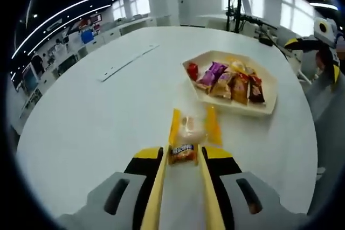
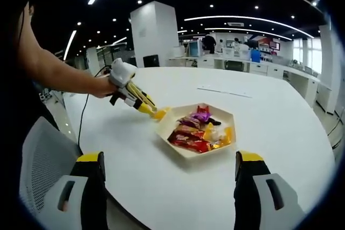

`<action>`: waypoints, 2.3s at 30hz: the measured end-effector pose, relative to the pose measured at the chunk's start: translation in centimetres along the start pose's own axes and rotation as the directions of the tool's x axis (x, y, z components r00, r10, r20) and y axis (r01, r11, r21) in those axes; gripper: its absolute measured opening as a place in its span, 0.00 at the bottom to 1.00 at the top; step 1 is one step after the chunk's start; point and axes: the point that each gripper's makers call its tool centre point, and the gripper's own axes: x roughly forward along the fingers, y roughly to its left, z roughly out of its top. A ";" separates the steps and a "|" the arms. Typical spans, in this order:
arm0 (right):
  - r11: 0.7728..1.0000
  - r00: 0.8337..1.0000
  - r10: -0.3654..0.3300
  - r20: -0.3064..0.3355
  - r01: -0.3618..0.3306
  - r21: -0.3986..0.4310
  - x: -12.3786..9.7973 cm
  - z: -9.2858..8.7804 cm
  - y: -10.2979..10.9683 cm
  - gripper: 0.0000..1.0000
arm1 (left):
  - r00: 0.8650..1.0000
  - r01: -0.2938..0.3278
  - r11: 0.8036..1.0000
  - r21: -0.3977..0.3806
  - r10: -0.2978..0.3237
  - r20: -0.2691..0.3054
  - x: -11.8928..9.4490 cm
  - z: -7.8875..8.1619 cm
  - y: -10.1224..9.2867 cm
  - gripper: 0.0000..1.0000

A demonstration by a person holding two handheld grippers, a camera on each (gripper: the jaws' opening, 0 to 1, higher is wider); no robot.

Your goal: Place the target food into the container with the food tongs after gripping and lifting it, then release it inside without dropping or visibly crushing the food.

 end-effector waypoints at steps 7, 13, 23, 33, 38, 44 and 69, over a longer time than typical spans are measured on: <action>1.000 1.000 0.002 0.000 -0.002 0.001 0.0 0.0 0.0 0.98 | 1.000 -0.013 0.999 -0.032 0.013 -0.009 0.0 0.0 0.2 0.18; 1.000 1.000 -0.002 0.004 0.002 0.001 -0.1 0.1 0.0 0.98 | 1.000 -0.019 0.999 -0.033 0.019 -0.018 -0.4 -0.2 0.2 0.16; 1.000 1.000 0.004 -0.001 -0.004 -0.007 0.0 0.0 0.1 0.98 | 1.000 -0.012 1.000 -0.023 0.012 -0.011 -1.1 0.1 0.1 0.15; 1.000 1.000 0.008 0.002 -0.008 -0.011 0.0 0.1 0.2 0.98 | 1.000 -0.010 1.000 -0.016 0.010 0.008 -2.5 1.4 0.6 0.14; 1.000 1.000 0.015 -0.001 -0.015 -0.014 0.1 0.1 0.4 0.98 | 1.000 -0.013 1.000 -0.014 0.014 0.013 -3.1 1.8 1.1 0.14; 1.000 1.000 0.017 -0.002 -0.017 -0.017 0.1 0.0 0.4 0.98 | 1.000 -0.018 1.000 -0.020 0.018 0.021 -4.0 2.4 1.7 0.14; 1.000 1.000 0.012 0.009 -0.012 -0.022 -0.1 0.3 0.4 0.98 | 0.997 0.054 0.998 0.043 -0.056 0.060 -3.5 7.8 -1.2 0.15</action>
